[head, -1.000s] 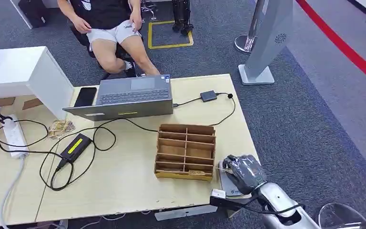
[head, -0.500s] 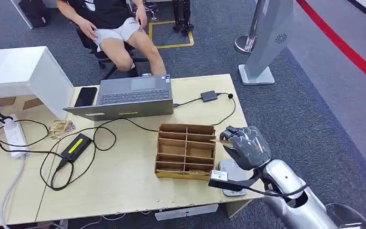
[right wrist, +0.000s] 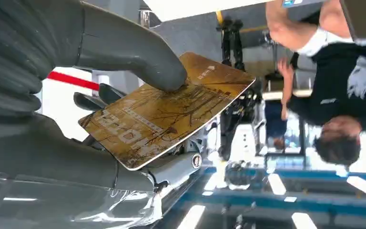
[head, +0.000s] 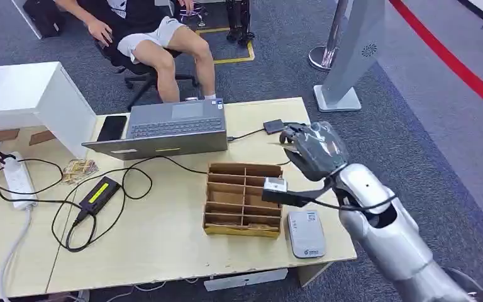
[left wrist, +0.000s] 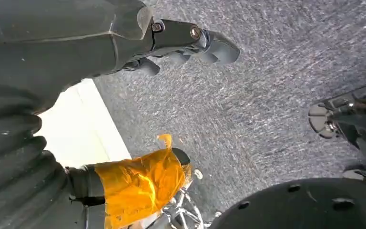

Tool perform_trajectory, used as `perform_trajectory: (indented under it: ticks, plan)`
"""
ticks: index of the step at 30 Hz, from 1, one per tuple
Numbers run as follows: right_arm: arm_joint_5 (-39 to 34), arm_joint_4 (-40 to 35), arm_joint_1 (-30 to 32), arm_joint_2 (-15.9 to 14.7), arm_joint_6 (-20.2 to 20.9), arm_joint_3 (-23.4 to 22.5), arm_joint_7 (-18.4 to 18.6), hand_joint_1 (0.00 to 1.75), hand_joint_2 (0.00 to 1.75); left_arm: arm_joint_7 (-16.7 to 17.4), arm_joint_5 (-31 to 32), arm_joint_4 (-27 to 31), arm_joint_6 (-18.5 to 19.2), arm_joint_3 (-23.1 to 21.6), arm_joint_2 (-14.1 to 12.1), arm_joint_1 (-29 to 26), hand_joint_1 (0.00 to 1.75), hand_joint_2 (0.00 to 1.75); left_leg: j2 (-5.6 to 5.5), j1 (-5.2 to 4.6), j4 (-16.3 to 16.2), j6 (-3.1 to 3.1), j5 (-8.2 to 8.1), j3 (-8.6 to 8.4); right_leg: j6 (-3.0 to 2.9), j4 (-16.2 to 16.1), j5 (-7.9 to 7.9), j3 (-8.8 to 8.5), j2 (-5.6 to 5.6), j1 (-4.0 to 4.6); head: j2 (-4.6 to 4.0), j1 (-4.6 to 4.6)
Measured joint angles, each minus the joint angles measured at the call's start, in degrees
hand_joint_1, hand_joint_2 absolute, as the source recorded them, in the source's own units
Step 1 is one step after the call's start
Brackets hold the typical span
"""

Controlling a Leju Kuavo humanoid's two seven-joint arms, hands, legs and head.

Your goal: Pass the card to the sensor for recognition and then transmit it.

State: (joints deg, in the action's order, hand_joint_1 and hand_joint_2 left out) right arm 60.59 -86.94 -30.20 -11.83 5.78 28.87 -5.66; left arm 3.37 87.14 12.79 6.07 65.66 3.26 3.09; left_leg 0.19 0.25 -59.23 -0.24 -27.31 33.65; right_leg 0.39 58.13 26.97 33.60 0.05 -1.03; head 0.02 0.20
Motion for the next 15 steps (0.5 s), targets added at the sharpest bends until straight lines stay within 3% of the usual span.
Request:
perform_trajectory:
  ticks: [4, 6, 10, 15]
  plan:
    - [1.4, 13.0, -12.9, 5.8, 5.4, 5.2, 1.4, 1.75, 1.75, -0.4, 0.3, 0.0, 0.8, -1.2, -0.5, 0.6, 0.00, 1.75, 0.00, 0.03, 0.0, -0.04, 0.15, 0.01, -0.08, 0.1, -0.06, 0.05, 0.00, 0.03, -0.02, -0.02]
    - [2.5, 23.1, -19.0, 9.7, 6.5, 8.5, 3.1, 1.75, 1.75, -0.6, 0.3, 0.0, 1.3, -2.2, -0.7, 1.0, 0.00, 1.75, -0.08, 0.04, 0.0, -0.09, 0.23, 0.00, -0.10, 0.2, -0.07, 0.09, -0.04, 0.03, 0.00, -0.09]
    - [1.1, 36.2, -26.5, 14.9, 5.3, 10.8, 4.6, 1.75, 1.75, -0.7, 0.3, 0.0, 1.6, -3.7, -0.9, 1.0, 0.00, 1.75, -0.33, 0.13, 0.0, -0.13, 0.26, 0.13, -0.11, 0.2, -0.06, 0.12, -0.27, 0.10, -0.02, -0.09]
    - [-0.2, 46.3, -32.6, 19.4, 4.4, 11.2, 6.1, 1.75, 1.75, -0.7, 0.3, 0.0, 1.6, -5.0, -1.2, 1.1, 0.00, 1.75, -0.30, 0.12, 0.0, -0.15, 0.22, 0.17, -0.11, 0.1, -0.06, 0.18, -0.20, 0.11, -0.02, -0.07]
